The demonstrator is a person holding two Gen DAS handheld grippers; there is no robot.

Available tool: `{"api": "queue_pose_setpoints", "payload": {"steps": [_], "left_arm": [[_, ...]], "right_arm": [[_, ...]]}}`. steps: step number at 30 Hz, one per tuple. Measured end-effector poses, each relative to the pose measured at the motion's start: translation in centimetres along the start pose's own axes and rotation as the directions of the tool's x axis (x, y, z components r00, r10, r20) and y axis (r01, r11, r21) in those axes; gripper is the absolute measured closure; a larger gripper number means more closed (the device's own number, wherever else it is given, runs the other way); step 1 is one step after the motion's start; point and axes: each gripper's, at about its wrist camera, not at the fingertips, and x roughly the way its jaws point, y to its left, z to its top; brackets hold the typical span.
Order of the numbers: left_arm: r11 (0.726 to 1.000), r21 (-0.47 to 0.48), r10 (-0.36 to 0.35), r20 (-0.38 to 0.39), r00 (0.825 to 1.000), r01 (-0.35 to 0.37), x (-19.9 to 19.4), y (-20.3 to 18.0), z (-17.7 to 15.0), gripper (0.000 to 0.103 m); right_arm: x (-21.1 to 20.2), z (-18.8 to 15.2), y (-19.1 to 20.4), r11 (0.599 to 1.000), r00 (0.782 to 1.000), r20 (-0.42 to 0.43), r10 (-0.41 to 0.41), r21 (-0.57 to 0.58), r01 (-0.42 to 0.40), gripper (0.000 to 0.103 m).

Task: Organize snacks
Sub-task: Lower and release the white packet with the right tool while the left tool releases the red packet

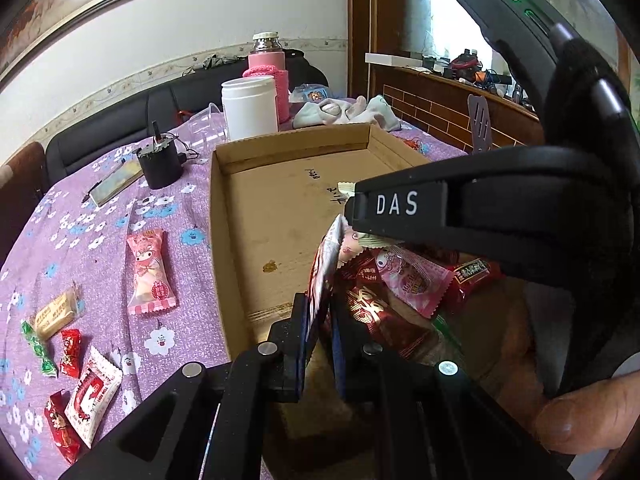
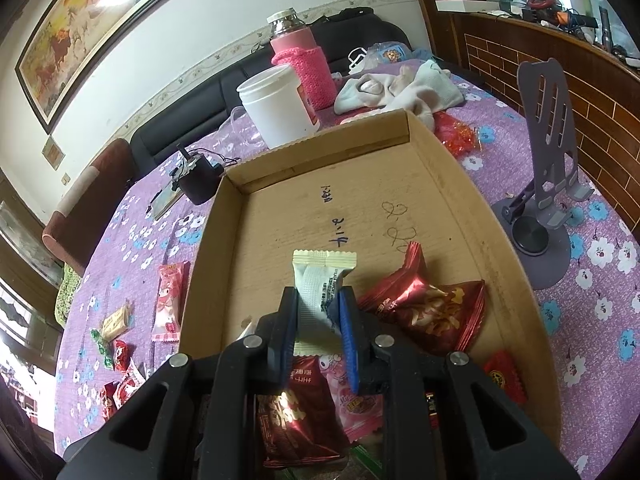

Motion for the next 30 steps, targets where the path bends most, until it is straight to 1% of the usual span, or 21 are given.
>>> {"api": "queue_pose_setpoints", "payload": {"steps": [4,6,7,8,10,11,16,18,20,22,30], "left_arm": [[1.000,0.005,0.007,0.004,1.000,-0.007,-0.1,0.0,0.0,0.091],[1.000,0.005,0.008,0.007,1.000,-0.008,-0.1,0.0,0.0,0.084],[1.000,0.006,0.011,0.013,1.000,-0.011,-0.2,0.0,0.0,0.075],[1.000,0.005,0.019,0.020,1.000,-0.019,-0.3,0.0,0.0,0.070],[1.000,0.001,0.022,0.030,0.999,-0.023,-0.5,0.2,0.1,0.063],[1.000,-0.004,0.023,0.036,0.999,-0.023,-0.6,0.3,0.2,0.060],[0.999,-0.009,0.034,0.054,0.998,-0.033,-0.9,0.5,0.3,0.055],[0.999,-0.009,0.044,0.064,0.997,-0.044,-1.1,0.5,0.3,0.050],[0.998,-0.010,0.057,0.078,0.995,-0.057,-1.3,0.6,0.3,0.043],[0.998,-0.011,0.061,0.086,0.994,-0.061,-1.5,0.6,0.3,0.041],[0.997,-0.008,0.077,0.098,0.992,-0.077,-1.9,0.6,0.3,0.041]], "right_arm": [[-0.2,0.0,0.0,1.000,1.000,0.004,-0.003,0.000,0.003,0.083],[-0.2,0.0,0.0,1.000,1.000,0.006,-0.005,-0.001,0.005,0.083],[-0.3,0.0,0.0,1.000,1.000,0.008,-0.005,-0.002,0.005,0.083],[-0.3,0.1,0.0,1.000,1.000,0.011,-0.006,-0.001,0.006,0.083],[-0.5,0.1,0.0,1.000,1.000,0.016,-0.005,0.000,0.005,0.083],[-0.6,0.2,0.0,1.000,1.000,0.019,-0.006,0.000,0.006,0.083],[-0.7,0.2,0.1,1.000,1.000,0.024,-0.007,-0.002,0.007,0.082],[-0.8,0.2,0.1,1.000,1.000,0.027,-0.006,-0.002,0.006,0.081],[-0.9,0.2,0.1,1.000,0.999,0.032,-0.007,-0.001,0.007,0.078],[-1.0,0.2,0.2,1.000,0.999,0.035,-0.008,-0.003,0.009,0.078],[-0.9,0.2,0.3,1.000,0.999,0.036,-0.010,-0.008,0.011,0.077]]}}
